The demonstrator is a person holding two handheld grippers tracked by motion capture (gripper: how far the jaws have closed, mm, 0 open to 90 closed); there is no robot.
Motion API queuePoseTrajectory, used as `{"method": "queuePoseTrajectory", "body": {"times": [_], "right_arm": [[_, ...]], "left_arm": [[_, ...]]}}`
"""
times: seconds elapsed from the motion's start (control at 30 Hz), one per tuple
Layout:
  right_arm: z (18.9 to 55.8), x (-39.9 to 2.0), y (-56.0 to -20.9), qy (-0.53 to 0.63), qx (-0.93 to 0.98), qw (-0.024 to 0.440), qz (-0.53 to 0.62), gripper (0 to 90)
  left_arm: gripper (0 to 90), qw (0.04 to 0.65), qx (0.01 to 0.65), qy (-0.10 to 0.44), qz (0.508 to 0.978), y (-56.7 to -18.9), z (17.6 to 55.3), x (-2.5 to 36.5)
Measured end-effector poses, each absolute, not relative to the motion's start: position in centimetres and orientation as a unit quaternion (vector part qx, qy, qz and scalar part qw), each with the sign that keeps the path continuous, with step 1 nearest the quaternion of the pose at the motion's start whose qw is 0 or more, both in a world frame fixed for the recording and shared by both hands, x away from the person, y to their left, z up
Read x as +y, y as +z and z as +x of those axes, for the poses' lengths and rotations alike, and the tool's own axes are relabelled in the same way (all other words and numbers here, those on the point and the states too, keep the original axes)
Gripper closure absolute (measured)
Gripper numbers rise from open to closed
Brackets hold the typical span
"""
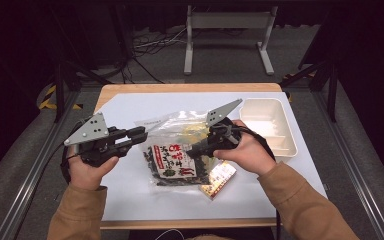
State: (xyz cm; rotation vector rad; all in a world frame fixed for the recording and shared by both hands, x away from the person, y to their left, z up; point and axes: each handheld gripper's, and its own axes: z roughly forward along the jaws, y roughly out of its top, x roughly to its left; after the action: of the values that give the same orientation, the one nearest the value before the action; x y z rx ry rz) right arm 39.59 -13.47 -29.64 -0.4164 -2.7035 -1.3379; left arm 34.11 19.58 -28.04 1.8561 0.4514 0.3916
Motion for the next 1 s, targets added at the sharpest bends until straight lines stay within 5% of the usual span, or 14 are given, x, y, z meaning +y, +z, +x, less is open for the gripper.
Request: {"method": "queuePoseTrajectory", "body": {"times": [0.27,1.0], "right_arm": [[39.9,-15.9,-28.3,-0.457,-0.875,0.034,-0.155,82.0],[41.6,-24.6,-23.4,-0.480,-0.846,-0.100,-0.211,81.8]], "left_arm": [[59.3,0.563,0.214,0.168,0.780,-28.2,34.3,20.6],[45.1,0.542,0.277,0.156,0.778,-30.6,36.6,22.4]]}}
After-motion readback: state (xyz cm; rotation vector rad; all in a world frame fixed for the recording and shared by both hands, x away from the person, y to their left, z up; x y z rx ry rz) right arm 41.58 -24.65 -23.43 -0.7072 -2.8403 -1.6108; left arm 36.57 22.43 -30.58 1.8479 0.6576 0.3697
